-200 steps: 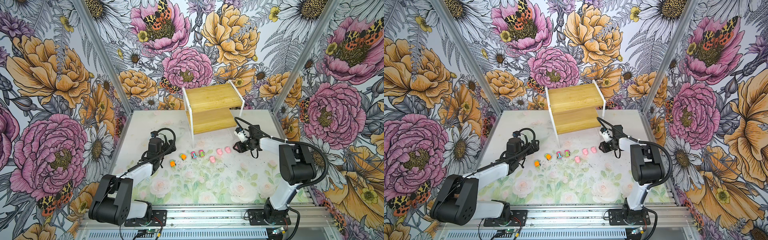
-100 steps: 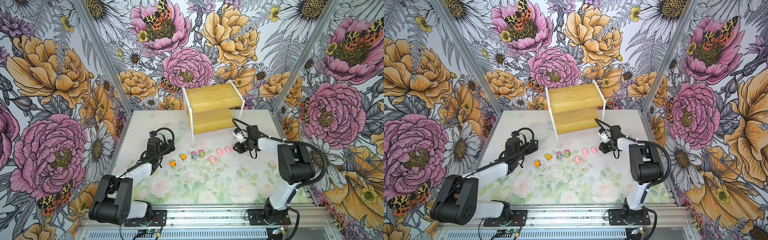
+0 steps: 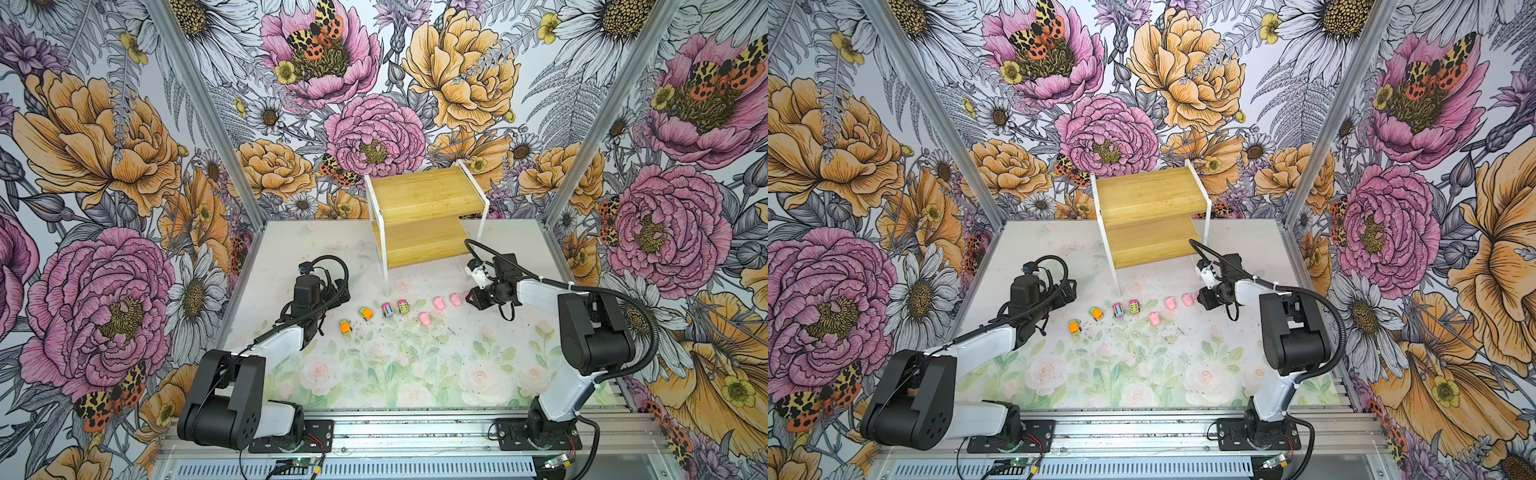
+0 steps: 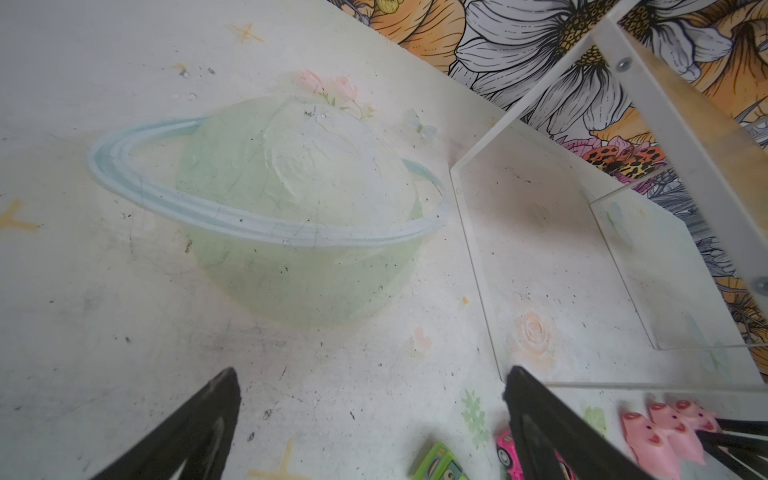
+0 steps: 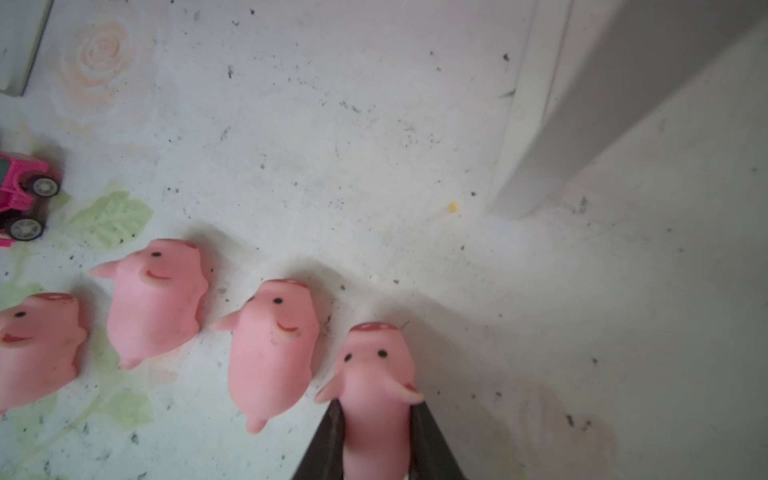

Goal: Place and organize the plastic toys onto the shelf
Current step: 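Lift the pink pig with the right gripper toward the lower shelf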

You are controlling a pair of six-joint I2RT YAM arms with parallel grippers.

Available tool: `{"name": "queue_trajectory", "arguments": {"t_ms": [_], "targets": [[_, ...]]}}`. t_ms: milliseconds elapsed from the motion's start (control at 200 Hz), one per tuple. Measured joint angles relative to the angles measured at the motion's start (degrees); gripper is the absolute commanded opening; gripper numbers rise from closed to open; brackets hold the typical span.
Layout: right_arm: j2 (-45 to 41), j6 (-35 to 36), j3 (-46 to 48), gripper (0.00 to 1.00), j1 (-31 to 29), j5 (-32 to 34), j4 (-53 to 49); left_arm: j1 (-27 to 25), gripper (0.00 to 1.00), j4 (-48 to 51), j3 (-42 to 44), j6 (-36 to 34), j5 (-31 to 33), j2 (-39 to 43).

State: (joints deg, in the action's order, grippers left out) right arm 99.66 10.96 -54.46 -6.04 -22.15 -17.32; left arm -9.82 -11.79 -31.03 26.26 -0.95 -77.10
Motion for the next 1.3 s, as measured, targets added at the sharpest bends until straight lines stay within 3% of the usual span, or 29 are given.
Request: {"name": "queue_trajectory", "arguments": {"t_ms": [555,801,1081,1296], "targets": [[-24.6,-10.4,2.6,0.25,-4.3,-3.2,1.7,0.4,0.99,0.9,0.0,-1.1,-0.5,2.4],[-25.3,-15.7,2.7,0.25,-8.9,1.5,6.3,1.2,0.99,2.8,-0.1,-3.2,-2.1,2.4],[-25.9,-19.3,4.0,0.25,-9.2,6.9,14.4,2.0,0.99,3.0,-0.3,-4.2,-3.0,2.4],[-19.6,-20.3,-0.9,0.25,-9.2,10.1,15.1,2.3,0.99,3.0,-0.3,-4.2,-3.2,2.4]]}}
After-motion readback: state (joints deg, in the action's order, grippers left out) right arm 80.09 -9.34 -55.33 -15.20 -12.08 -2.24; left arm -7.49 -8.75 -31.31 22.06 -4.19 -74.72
